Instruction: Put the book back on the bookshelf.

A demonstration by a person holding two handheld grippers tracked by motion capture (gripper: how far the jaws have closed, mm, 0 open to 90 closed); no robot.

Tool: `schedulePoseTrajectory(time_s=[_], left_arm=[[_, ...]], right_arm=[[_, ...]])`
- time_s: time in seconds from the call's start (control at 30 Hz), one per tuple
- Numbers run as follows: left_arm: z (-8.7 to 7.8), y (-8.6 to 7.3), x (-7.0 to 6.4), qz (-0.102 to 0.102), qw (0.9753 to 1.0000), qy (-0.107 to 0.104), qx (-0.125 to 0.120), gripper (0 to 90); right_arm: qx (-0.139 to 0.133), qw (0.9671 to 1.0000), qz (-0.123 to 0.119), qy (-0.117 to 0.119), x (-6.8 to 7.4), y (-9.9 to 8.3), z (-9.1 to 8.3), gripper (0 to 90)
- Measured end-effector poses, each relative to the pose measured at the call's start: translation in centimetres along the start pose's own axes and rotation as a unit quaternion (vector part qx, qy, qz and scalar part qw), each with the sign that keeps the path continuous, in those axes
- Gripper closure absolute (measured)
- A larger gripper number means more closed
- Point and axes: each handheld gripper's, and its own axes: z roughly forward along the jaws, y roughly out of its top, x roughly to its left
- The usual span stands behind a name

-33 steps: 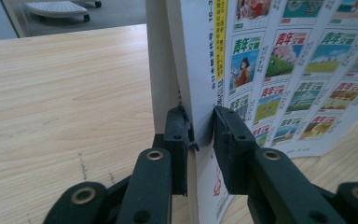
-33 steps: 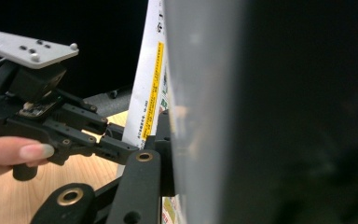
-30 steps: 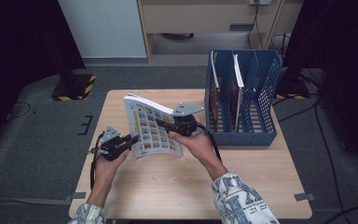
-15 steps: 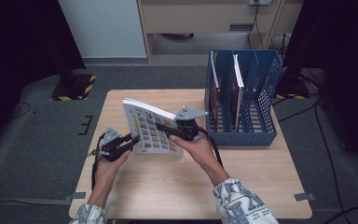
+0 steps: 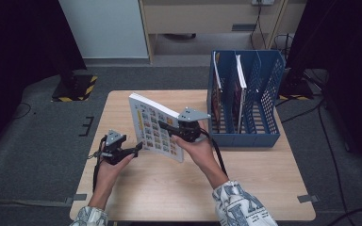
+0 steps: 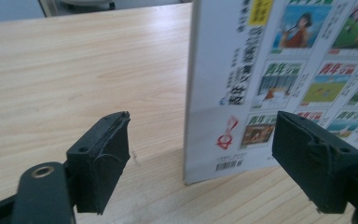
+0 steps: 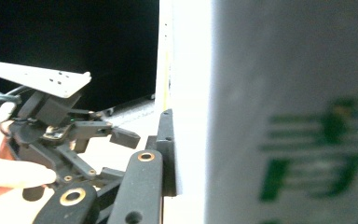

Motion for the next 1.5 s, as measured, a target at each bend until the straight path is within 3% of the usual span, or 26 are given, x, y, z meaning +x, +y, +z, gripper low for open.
schedulePoseTrajectory(time_s=[0.23,0.73,1.23,1.5], left_arm=[[0.0,-0.4,0.8,-0.012,0.9998,0.011,0.014,16.6],[0.4,-0.7,0.6,0.019,0.9988,0.018,0.041,16.3],[0.6,-0.7,0.3,0.026,0.9985,0.015,0.045,16.4],[0.7,-0.7,0.2,0.027,0.9984,0.015,0.046,16.5]], right_arm=[[0.005,0.9998,0.011,-0.016,-0.4,0.2,0.1,73.9],[0.005,0.9995,0.011,-0.028,-0.6,1.0,-0.6,73.9],[0.014,0.9997,-0.005,-0.018,-0.6,1.1,-1.2,73.7],[-0.009,0.9999,-0.005,-0.007,-0.5,-0.3,-2.1,72.8]])
